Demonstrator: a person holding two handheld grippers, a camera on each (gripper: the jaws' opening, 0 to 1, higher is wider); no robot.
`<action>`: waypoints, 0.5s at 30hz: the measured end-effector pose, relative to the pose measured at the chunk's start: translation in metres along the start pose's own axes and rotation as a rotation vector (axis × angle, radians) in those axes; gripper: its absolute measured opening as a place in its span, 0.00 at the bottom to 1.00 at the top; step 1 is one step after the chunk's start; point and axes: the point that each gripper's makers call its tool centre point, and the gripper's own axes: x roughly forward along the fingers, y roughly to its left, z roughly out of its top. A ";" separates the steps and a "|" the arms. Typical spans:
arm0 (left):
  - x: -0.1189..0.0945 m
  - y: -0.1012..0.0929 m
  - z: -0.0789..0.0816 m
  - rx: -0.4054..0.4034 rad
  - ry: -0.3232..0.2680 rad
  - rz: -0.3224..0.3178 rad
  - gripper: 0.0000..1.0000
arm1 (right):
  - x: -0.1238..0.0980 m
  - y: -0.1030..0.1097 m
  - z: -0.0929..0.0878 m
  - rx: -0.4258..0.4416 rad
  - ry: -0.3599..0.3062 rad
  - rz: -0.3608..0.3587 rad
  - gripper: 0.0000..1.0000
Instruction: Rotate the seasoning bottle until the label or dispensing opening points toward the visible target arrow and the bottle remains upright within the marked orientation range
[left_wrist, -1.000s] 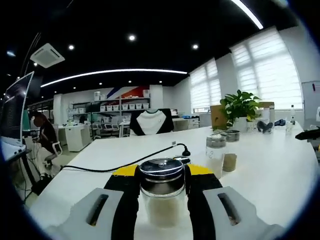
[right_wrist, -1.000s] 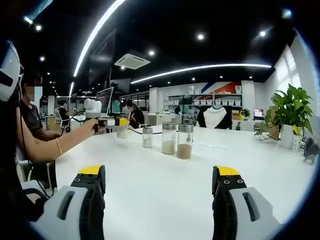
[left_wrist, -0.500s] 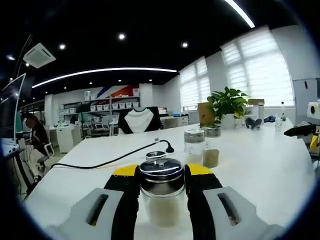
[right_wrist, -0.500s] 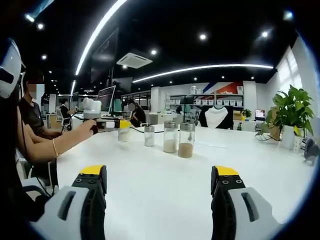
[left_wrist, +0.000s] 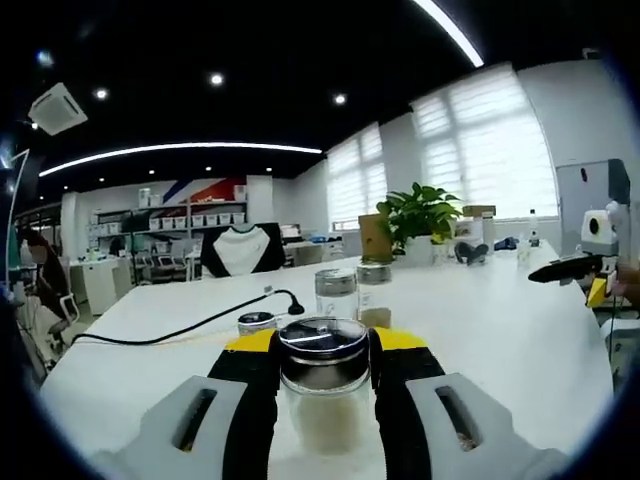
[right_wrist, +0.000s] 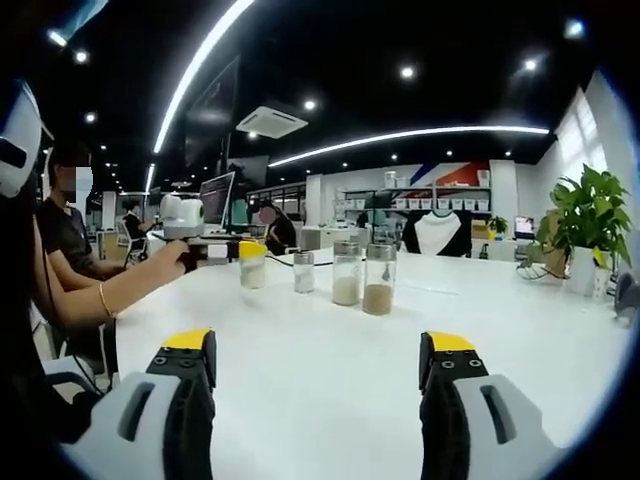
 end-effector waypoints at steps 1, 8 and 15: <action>0.001 -0.006 0.000 0.011 0.003 -0.015 0.37 | 0.000 0.001 0.001 -0.004 -0.005 0.002 0.83; 0.006 -0.034 -0.008 0.028 0.036 -0.118 0.37 | 0.004 0.001 0.003 -0.013 -0.014 0.010 0.82; 0.010 -0.056 -0.012 0.063 0.067 -0.176 0.37 | 0.009 0.006 0.005 -0.016 -0.019 0.027 0.81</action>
